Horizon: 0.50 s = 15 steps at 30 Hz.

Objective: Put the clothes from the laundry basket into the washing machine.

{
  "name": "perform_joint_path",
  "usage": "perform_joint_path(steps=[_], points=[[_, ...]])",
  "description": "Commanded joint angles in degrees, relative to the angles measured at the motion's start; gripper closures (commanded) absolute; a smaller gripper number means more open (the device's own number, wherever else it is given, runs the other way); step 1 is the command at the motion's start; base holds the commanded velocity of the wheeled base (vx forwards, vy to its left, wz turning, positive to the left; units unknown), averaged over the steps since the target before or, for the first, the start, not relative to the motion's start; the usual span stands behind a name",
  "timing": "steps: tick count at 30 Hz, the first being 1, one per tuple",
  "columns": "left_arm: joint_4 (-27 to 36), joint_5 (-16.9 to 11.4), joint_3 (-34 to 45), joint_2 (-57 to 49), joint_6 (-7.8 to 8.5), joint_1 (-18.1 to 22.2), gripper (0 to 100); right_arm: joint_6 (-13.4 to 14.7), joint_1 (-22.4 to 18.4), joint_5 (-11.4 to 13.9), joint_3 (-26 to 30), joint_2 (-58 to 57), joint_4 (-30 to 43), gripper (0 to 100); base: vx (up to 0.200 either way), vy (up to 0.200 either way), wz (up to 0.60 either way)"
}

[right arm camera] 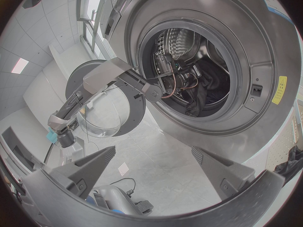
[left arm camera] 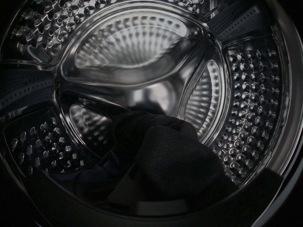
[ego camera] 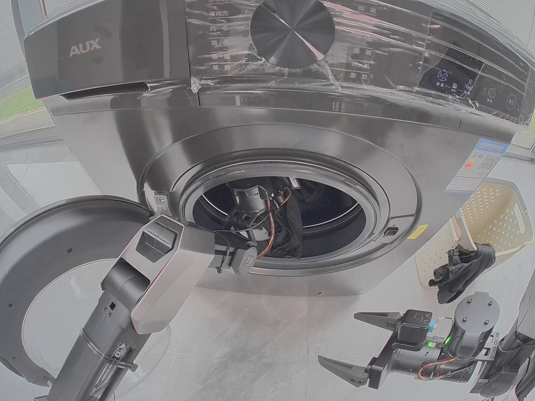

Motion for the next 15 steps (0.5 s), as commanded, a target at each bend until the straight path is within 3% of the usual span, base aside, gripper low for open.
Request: perform_joint_path(steps=[1, 8, 9, 13, 15], points=[[-0.2, 0.0, -0.7, 1.5, -0.13, 0.4, 100, 0.0, 0.0, 0.0, 0.1, 0.0, 0.0, 0, 0.000, 0.000, 0.00], [0.1, 0.0, -0.7, 2.0, 0.05, 0.3, 100, 0.1, 0.0, 0.1, 0.1, 0.2, 0.0, 0, 0.000, 0.000, 0.00], [0.2, 0.0, -0.7, 2.0, 0.05, 0.2, 0, 0.1, 0.0, 0.1, 0.2, 0.2, 0.0, 0, 0.000, 0.000, 0.00], [0.4, 0.1, -0.7, 0.8, -0.21, -0.3, 0, 0.1, -0.2, 0.2, 0.3, 0.2, 0.0, 0, 0.000, 0.000, 0.00], [0.8, 0.2, 2.9, -2.1, -0.13, -0.6, 0, 0.1, -0.3, 0.2, 0.3, 0.2, 0.0, 0, 0.000, 0.000, 0.00]])
